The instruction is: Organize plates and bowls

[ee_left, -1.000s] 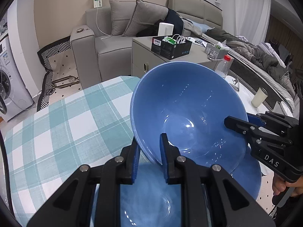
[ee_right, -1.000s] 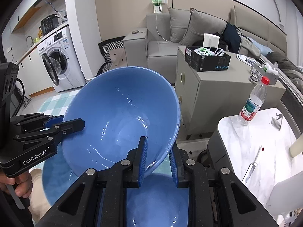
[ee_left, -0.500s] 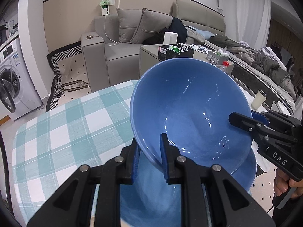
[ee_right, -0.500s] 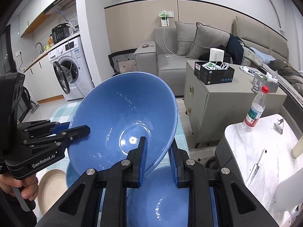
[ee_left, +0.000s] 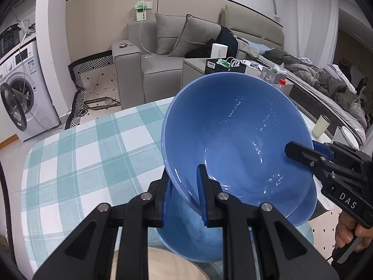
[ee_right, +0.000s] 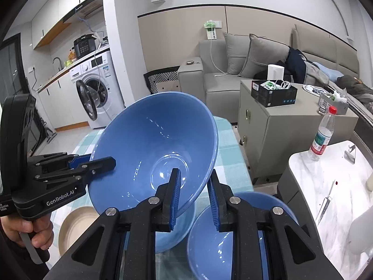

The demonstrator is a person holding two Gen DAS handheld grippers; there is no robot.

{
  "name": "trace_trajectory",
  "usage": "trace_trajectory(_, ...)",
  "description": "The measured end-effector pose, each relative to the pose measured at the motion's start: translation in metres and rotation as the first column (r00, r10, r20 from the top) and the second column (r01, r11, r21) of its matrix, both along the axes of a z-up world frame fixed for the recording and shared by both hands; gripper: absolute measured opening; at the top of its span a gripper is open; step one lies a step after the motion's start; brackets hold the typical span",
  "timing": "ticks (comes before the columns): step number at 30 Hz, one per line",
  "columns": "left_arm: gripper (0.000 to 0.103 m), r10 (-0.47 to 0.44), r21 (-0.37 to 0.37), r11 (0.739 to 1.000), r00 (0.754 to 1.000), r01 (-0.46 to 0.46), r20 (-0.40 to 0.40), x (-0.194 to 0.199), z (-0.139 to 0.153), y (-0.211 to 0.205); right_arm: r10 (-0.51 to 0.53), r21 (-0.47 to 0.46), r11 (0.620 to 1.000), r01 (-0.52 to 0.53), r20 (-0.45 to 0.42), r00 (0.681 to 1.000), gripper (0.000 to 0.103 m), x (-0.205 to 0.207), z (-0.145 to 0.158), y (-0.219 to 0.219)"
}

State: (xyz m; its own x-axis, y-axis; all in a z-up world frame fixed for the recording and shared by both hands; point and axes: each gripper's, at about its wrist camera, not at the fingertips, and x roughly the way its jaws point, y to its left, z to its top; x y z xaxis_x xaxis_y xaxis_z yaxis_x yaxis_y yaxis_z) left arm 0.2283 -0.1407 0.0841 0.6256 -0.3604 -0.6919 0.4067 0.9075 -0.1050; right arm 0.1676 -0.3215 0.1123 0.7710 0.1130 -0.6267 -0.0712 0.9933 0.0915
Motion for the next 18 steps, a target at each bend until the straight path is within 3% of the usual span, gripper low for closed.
trace_trajectory(18,0.018,0.049,0.034,0.998,0.998,-0.048,-0.04,-0.012,-0.028,0.02,0.04,0.003,0.999,-0.04,-0.076,0.996,0.024,-0.003,-0.042,0.027)
